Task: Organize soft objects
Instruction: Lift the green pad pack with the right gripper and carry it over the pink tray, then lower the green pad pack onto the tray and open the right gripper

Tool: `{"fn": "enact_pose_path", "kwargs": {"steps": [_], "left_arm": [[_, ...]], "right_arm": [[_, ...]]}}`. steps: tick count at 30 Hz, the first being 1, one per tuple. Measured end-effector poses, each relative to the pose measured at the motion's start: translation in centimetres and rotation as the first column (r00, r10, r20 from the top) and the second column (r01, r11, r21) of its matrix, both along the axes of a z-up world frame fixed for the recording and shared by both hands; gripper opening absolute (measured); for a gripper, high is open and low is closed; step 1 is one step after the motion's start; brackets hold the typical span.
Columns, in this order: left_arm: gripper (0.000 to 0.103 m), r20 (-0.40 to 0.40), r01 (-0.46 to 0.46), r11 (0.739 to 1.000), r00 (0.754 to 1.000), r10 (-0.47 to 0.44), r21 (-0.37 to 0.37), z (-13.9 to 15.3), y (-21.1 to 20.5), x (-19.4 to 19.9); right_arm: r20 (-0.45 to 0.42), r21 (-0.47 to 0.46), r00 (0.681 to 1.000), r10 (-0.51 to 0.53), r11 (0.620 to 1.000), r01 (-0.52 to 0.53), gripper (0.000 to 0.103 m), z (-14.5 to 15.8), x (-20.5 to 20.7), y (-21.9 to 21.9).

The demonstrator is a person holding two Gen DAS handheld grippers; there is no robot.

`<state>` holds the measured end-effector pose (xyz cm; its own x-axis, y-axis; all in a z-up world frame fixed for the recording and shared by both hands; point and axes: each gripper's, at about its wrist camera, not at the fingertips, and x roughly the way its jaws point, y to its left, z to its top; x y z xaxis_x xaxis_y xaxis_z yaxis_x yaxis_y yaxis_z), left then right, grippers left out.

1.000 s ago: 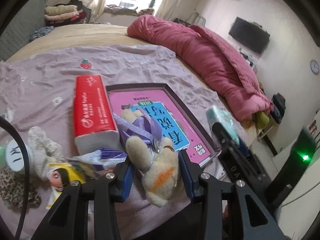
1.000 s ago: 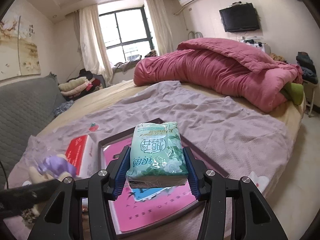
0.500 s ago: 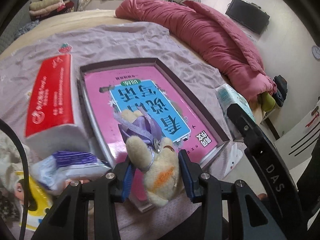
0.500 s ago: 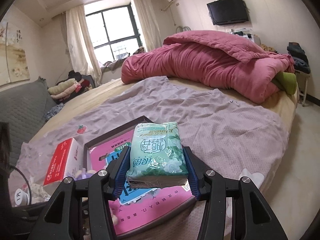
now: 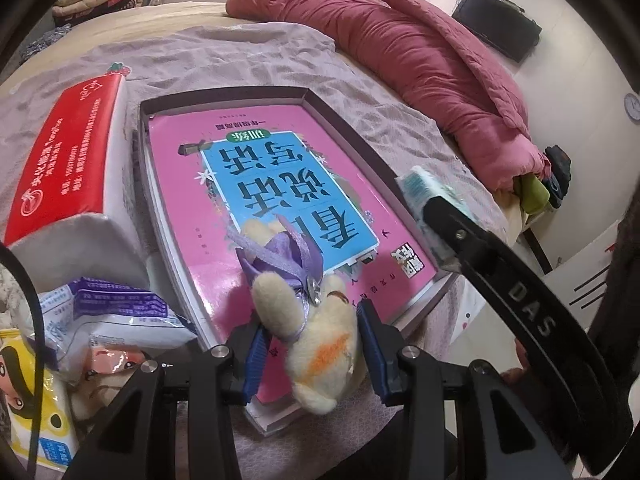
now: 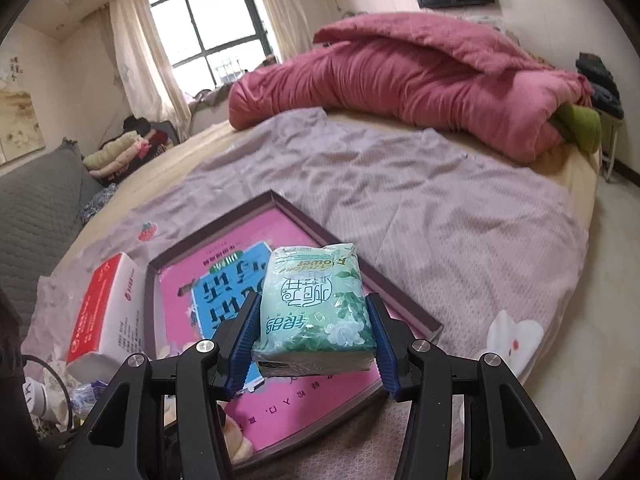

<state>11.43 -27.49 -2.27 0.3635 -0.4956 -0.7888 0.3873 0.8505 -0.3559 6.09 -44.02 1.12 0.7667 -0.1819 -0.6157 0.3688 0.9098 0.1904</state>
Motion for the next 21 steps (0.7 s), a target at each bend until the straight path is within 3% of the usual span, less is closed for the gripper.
{"fn": "enact_pose_path", "kwargs": {"steps": [14, 21], "left_arm": [[0.043, -0.005, -0.001, 1.000, 1.000, 0.001, 0.012, -0.8, 0.2, -0.3], [0.043, -0.008, -0.006, 1.000, 1.000, 0.006, 0.014, -0.7, 0.3, -0.4]], "right_arm": [[-0.162, 0.015, 0.986, -0.034, 0.999, 0.036, 0.053, -2.5, 2.1, -0.9], [-0.200, 0.022, 0.979, -0.047, 0.998, 0.053, 0.053, -3.3, 2.6, -1.2]]}}
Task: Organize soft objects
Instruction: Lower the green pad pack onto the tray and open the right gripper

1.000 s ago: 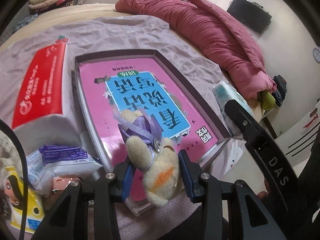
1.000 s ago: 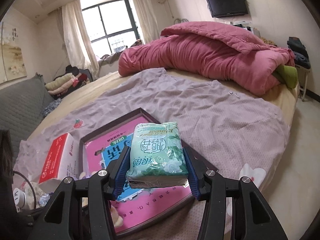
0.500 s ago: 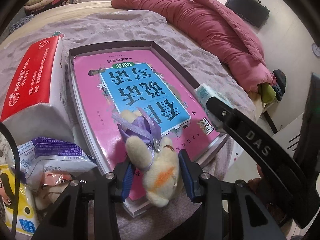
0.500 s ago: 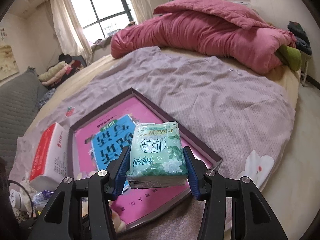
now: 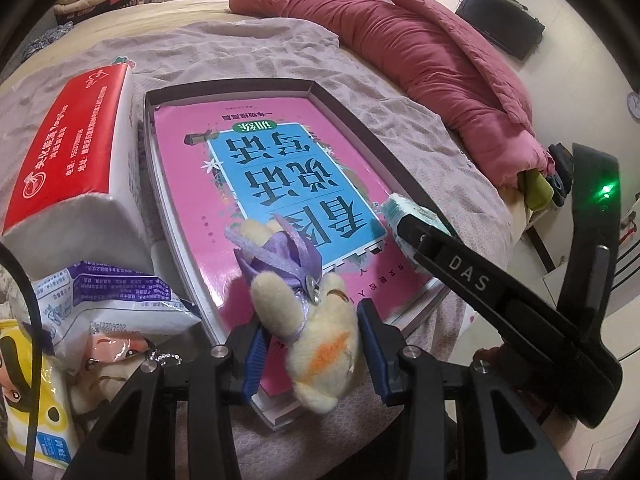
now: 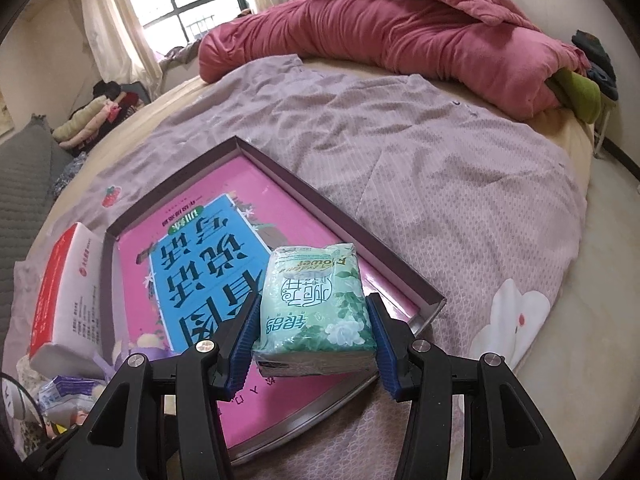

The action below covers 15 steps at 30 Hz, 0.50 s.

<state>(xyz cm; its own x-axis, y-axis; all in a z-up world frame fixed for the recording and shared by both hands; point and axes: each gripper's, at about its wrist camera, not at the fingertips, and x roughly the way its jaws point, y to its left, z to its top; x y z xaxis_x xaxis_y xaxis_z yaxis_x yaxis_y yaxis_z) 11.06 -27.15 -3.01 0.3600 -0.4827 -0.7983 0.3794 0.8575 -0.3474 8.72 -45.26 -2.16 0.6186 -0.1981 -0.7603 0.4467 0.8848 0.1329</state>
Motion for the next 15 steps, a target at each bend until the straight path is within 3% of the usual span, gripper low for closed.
{"fn": "enact_pose_path", "kwargs": {"steps": [12, 15], "left_arm": [[0.043, -0.002, -0.004, 1.000, 1.000, 0.004, 0.015, -0.26, -0.08, 0.10], [0.043, -0.001, -0.005, 1.000, 1.000, 0.005, 0.018, -0.32, -0.17, 0.16]], "right_arm": [[-0.033, -0.008, 0.999, -0.006, 1.000, 0.006, 0.055, -0.51, 0.61, 0.00], [0.004, -0.003, 1.000, -0.003, 1.000, 0.003, 0.062, -0.09, 0.26, 0.02]]}}
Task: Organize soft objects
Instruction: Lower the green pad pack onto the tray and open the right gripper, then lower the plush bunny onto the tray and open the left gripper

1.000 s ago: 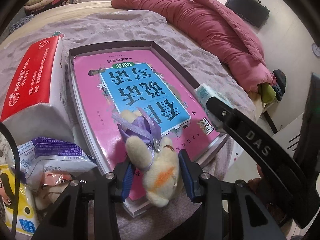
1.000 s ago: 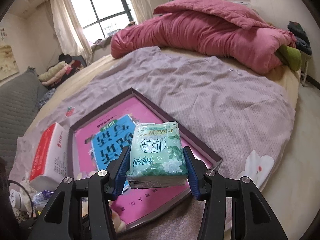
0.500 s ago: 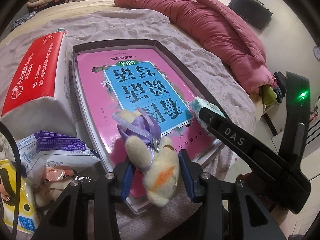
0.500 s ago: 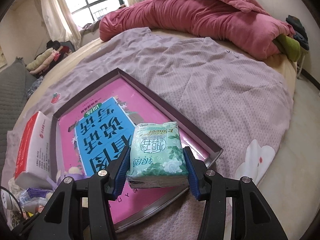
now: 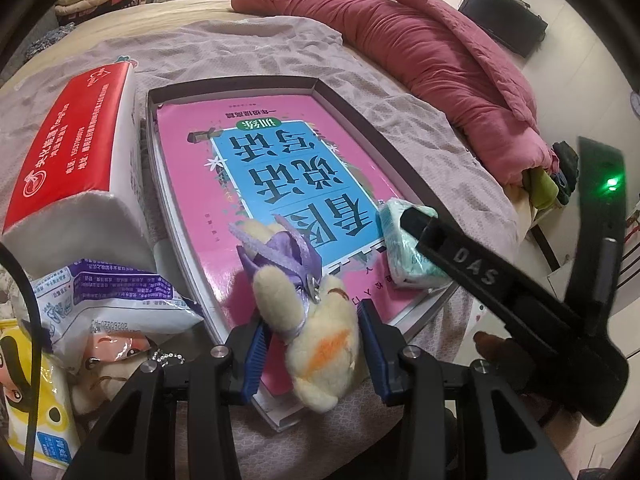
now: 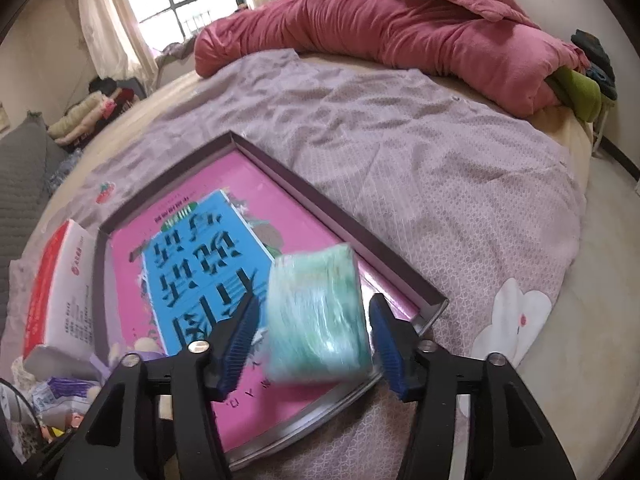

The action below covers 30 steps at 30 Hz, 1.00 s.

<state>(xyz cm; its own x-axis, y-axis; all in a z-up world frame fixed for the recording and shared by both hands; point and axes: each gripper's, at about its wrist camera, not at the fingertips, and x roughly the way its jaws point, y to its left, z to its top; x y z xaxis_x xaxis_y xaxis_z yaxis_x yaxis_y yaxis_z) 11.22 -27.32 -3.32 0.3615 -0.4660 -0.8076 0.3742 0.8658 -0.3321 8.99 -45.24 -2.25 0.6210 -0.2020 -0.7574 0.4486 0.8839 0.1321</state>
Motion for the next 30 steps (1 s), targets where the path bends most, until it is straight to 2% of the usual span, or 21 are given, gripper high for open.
{"fn": "enact_pose_path", "kwargs": {"steps": [4, 11, 15, 20, 25, 30], "left_arm": [[0.043, 0.003, 0.001, 1.000, 1.000, -0.001, 0.006, 0.0, -0.4, 0.0], [0.043, 0.007, 0.007, 1.000, 1.000, -0.007, 0.011, -0.1, -1.4, 0.3], [0.043, -0.011, 0.004, 0.999, 1.000, -0.004, 0.050, -0.5, -2.1, 1.0], [0.045, -0.011, 0.007, 0.999, 1.000, -0.007, 0.032, -0.3, -1.8, 0.9], [0.053, -0.013, 0.011, 1.000, 1.000, -0.011, 0.006, 0.1, -1.4, 0.8], [0.057, -0.028, 0.013, 1.000, 1.000, -0.013, -0.011, 0.3, -1.0, 0.6]], "right_arm": [[0.084, 0.010, 0.996, -0.012, 1.000, 0.011, 0.068, 1.0, -0.9, -0.4], [0.202, 0.039, 0.973, -0.117, 0.993, 0.111, 0.073, 2.4, -3.1, -2.3], [0.207, 0.039, 0.969, -0.137, 0.991, 0.131, 0.073, 2.6, -3.2, -2.6], [0.202, 0.023, 0.971, -0.124, 0.992, 0.122, 0.073, 2.7, -3.1, -2.4], [0.200, 0.015, 0.973, -0.118, 0.993, 0.117, 0.073, 2.6, -3.0, -2.2], [0.198, 0.021, 0.972, -0.123, 0.992, 0.121, 0.073, 2.5, -3.0, -2.2]]}}
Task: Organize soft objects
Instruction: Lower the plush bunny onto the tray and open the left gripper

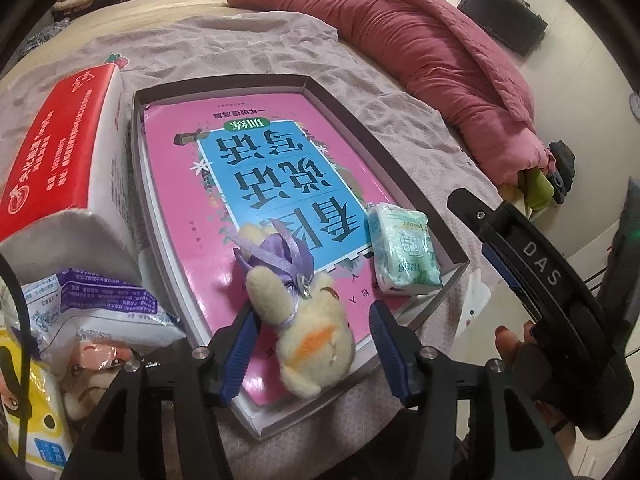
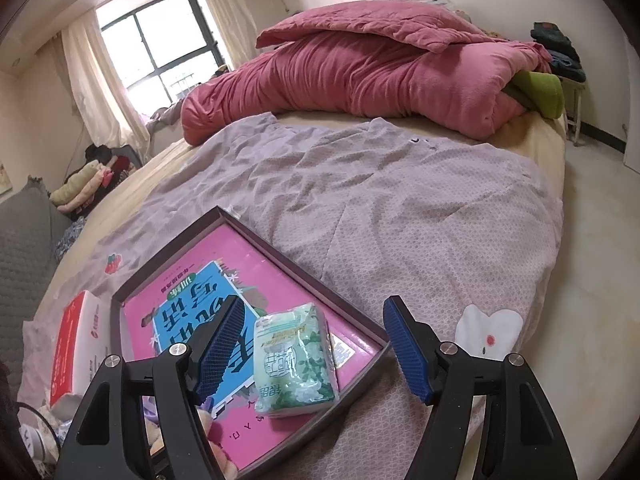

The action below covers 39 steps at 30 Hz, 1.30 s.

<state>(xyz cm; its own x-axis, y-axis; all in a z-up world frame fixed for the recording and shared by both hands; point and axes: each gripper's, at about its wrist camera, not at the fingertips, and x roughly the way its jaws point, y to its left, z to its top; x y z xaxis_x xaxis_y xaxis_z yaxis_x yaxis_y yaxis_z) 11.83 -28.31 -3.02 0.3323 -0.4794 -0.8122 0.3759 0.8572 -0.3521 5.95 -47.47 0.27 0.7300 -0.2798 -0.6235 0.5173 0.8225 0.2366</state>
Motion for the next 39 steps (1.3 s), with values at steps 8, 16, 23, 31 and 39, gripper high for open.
{"fn": "enact_pose_path", "kwargs": {"steps": [8, 16, 23, 31, 39], "left_arm": [[0.059, 0.009, 0.007, 1.000, 1.000, -0.007, -0.002, 0.7, 0.8, -1.0], [0.059, 0.023, 0.017, 1.000, 1.000, -0.016, -0.017, 2.0, 1.5, -1.8], [0.061, 0.024, 0.006, 1.000, 1.000, -0.006, -0.014, 2.4, 2.2, -2.2], [0.064, 0.021, -0.024, 1.000, 0.999, 0.024, -0.013, 3.4, 3.2, -3.5], [0.064, 0.062, -0.020, 1.000, 0.998, 0.019, 0.020, 5.0, 3.8, -5.5]], "right_arm": [[0.000, -0.001, 1.000, 0.000, 1.000, 0.000, 0.073, 0.0, 0.0, -0.1], [-0.004, -0.015, 1.000, 0.013, 1.000, -0.013, 0.073, 0.0, 0.3, 0.2], [0.003, -0.036, 1.000, 0.015, 0.999, -0.015, 0.073, 0.2, 0.2, 0.6], [0.078, -0.057, 0.997, 0.018, 0.998, -0.013, 0.073, 1.3, -1.0, 1.0], [0.126, -0.115, 0.991, 0.046, 0.993, -0.032, 0.076, 2.5, -1.8, 2.3]]}}
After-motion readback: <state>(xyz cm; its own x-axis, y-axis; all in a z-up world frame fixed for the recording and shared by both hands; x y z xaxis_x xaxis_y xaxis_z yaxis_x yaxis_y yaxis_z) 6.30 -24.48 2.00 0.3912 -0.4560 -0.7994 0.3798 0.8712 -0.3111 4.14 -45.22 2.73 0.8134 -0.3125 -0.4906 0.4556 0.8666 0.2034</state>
